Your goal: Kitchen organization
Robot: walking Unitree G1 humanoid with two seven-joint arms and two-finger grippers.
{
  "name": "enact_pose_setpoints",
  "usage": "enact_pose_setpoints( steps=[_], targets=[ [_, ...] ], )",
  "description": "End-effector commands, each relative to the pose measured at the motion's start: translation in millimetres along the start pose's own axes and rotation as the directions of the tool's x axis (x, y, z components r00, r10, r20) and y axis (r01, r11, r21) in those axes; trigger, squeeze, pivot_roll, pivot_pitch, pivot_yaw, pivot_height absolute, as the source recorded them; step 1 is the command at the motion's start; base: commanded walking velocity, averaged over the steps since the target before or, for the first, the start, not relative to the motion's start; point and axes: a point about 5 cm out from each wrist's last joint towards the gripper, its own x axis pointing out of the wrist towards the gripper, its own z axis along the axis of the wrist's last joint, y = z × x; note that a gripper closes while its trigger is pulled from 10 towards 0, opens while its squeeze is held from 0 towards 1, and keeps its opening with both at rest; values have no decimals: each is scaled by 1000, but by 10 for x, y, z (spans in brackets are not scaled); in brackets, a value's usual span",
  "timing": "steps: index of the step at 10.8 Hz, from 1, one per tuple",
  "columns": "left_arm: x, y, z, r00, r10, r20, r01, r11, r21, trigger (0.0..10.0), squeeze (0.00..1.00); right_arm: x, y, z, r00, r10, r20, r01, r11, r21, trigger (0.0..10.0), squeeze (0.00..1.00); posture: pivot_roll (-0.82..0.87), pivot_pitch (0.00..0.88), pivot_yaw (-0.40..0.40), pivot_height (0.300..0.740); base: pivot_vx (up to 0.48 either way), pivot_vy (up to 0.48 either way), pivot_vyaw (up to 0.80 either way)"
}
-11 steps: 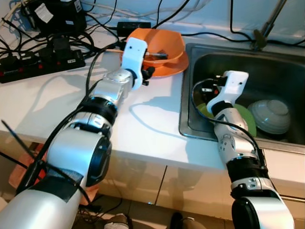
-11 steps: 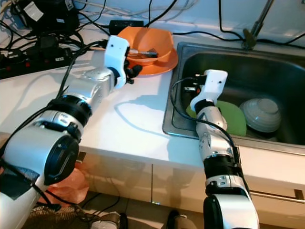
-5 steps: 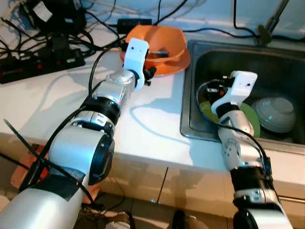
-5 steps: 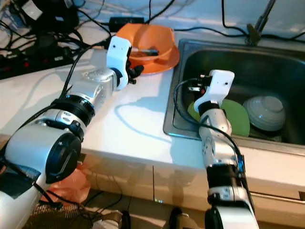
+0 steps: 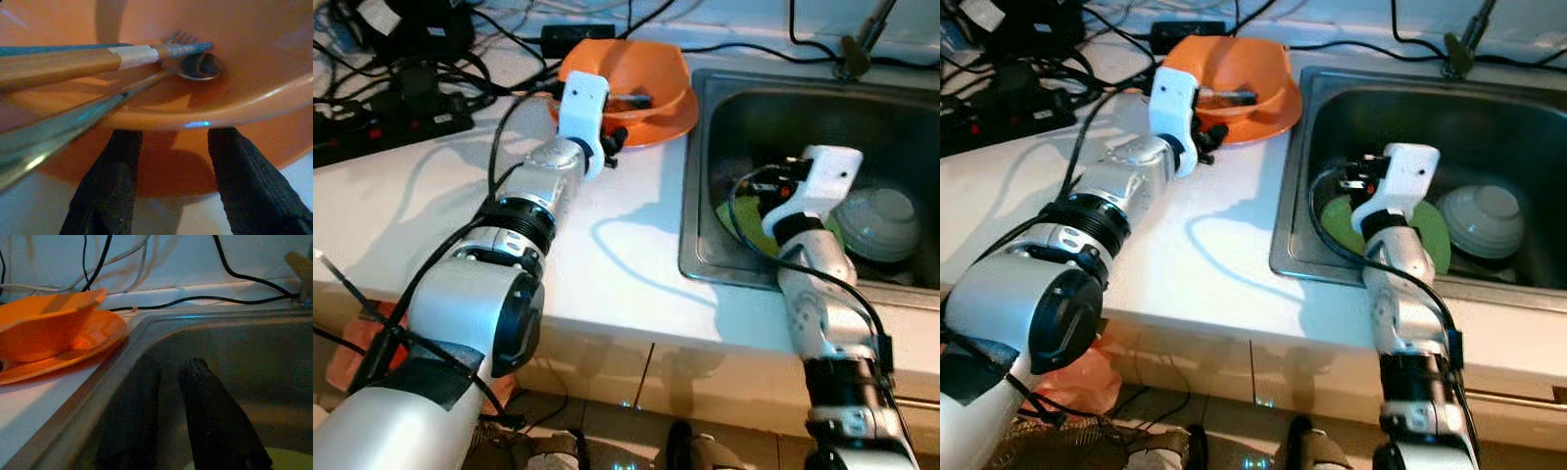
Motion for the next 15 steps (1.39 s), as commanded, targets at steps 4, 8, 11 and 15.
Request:
enact_pose_setpoints(
  steps=[4,8,11,15],
  targets=[
    [-28,51,-253,985,-26,-173,37,997,60,10000,0,-33,36,-3,1000,1,-31,-1,1000,8,10000,0,-14,250,35,740,0,0,0],
    [-85,142,-316,958,-116,-264,143,986,86,10000,0,22,97,-35,999,18,-43,-16,999,37,10000,0,71,228,40,740,0,0,0],
    [-163,274,-412,936,-142,-322,170,984,61,10000,0,67,142,-47,999,32,-43,-30,998,48,10000,0,89,219,38,740,0,0,0],
    [-418,434,-354,937,-157,-311,177,983,39,10000,0,148,195,-73,998,56,-43,-53,997,61,10000,0,142,188,32,740,0,0,0]
  ],
)
